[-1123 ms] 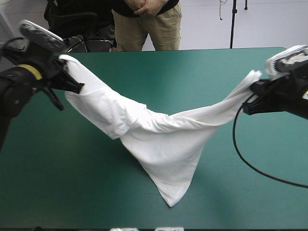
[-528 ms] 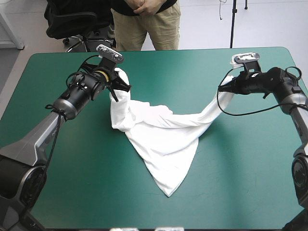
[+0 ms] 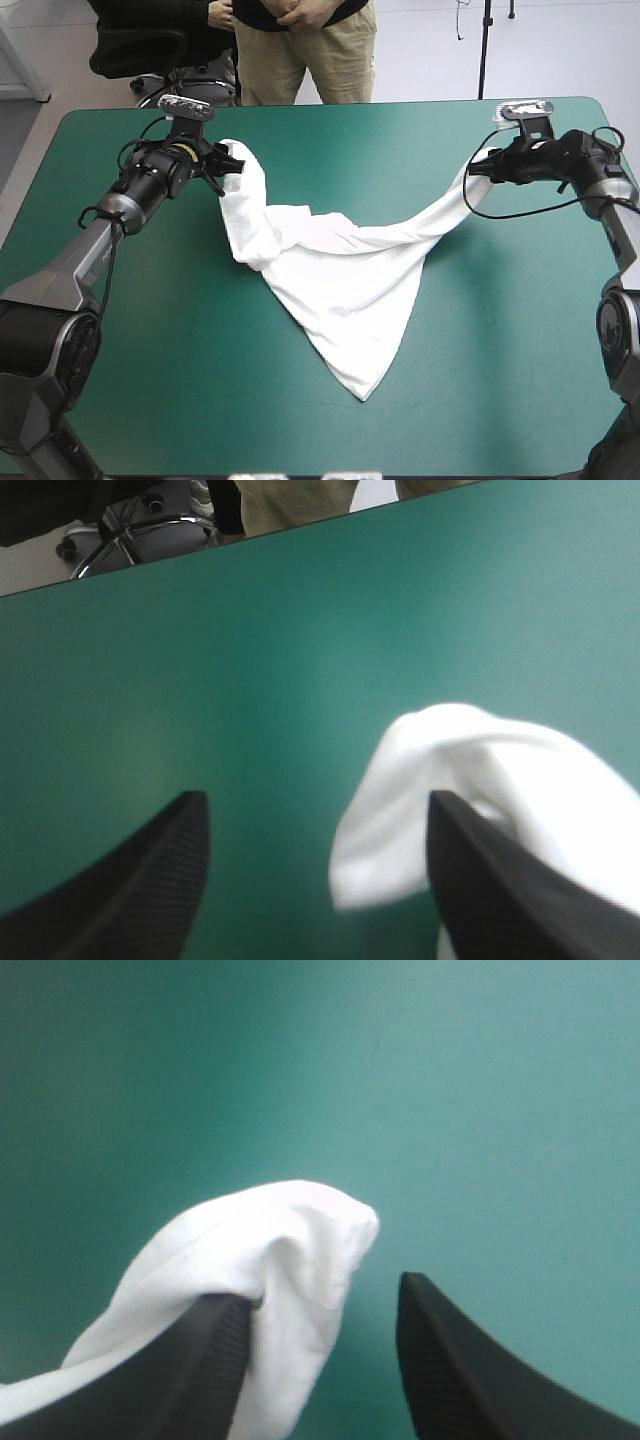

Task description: Fold the cloth

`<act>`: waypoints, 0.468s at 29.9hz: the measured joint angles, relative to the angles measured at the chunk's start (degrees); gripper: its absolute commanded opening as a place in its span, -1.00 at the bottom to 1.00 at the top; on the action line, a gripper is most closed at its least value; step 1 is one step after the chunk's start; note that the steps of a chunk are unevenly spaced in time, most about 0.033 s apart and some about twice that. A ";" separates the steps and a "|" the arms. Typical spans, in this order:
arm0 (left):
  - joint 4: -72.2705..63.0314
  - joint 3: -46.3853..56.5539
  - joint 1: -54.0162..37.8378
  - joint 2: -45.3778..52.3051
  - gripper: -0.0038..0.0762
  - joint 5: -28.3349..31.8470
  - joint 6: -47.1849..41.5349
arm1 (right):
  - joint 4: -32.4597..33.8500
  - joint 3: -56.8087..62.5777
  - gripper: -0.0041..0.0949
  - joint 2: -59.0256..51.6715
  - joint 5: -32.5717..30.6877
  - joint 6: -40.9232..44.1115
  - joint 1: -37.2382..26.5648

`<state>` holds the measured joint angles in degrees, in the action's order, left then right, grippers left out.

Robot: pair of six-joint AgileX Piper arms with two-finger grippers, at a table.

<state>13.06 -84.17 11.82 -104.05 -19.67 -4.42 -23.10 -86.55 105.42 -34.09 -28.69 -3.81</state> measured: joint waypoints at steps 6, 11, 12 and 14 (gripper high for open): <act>-1.08 -0.29 -0.91 0.33 0.47 -4.58 0.06 | 0.16 -0.39 0.23 -1.22 -0.92 0.00 -0.41; -1.08 -0.29 -0.91 1.72 0.37 -7.90 1.00 | 1.99 -2.43 0.23 -4.37 -3.65 0.14 -0.76; -1.08 -0.29 -0.91 2.37 0.36 -8.24 1.42 | 2.23 -3.05 0.21 -5.03 -4.46 0.45 -1.17; -1.08 -0.29 -0.95 3.93 0.35 -8.53 1.91 | 2.23 -4.37 0.16 -6.20 -6.71 1.40 -2.39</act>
<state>11.98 -84.46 10.87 -100.12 -28.20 -2.52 -20.87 -90.92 99.23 -40.81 -27.29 -6.20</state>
